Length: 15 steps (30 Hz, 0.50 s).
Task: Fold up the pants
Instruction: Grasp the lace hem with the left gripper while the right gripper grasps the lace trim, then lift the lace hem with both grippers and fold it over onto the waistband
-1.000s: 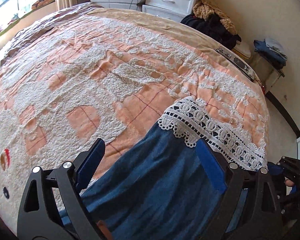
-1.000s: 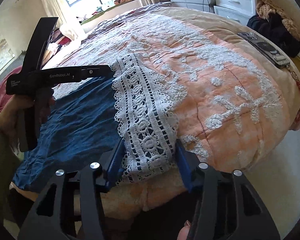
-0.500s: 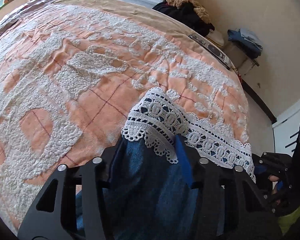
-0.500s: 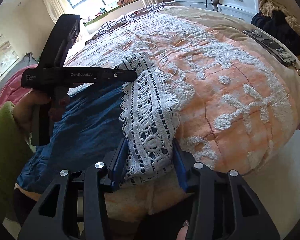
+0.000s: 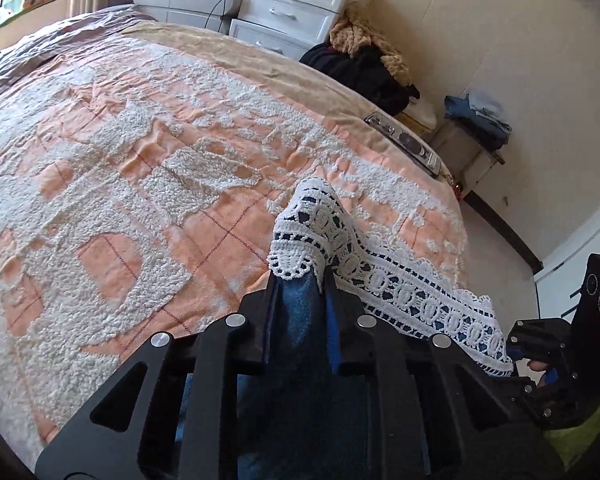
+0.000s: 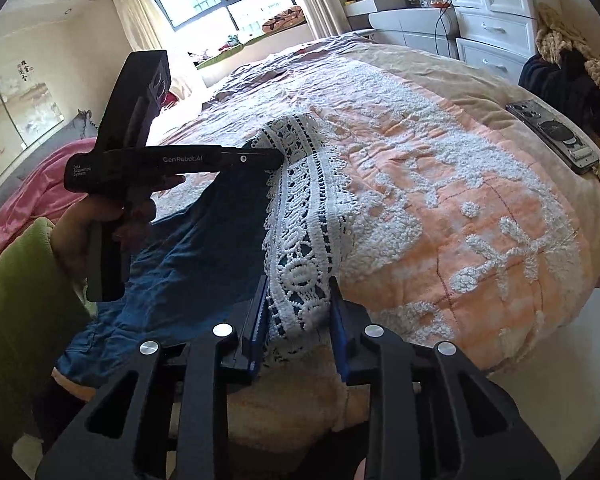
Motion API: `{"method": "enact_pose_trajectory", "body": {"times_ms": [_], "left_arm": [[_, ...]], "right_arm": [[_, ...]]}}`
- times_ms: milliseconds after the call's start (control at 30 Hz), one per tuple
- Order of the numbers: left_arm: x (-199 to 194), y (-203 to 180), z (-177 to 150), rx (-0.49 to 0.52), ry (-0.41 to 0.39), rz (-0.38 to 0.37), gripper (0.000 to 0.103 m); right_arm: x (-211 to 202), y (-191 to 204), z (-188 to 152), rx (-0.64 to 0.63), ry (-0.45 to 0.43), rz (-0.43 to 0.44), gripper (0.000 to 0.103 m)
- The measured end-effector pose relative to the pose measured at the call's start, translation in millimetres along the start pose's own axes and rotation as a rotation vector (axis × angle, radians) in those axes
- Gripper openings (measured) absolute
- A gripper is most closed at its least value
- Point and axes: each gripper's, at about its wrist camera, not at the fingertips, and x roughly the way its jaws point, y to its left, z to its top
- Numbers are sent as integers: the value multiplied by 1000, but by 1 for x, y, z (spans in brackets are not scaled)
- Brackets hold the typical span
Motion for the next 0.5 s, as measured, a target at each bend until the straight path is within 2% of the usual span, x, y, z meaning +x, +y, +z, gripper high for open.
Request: {"method": "enact_pose_trajectory", "body": {"times_ms": [200, 333, 500], "left_arm": [[-51, 10, -14, -58, -101, -17, 12], [-91, 24, -35, -97, -166, -11, 12], [-127, 44, -66, -152, -205, 8, 12]], "right_arm": [[-14, 33, 9, -97, -51, 49, 26], [-18, 66, 13, -181, -68, 103, 26], [-13, 116, 10, -309, -63, 180, 26]]}}
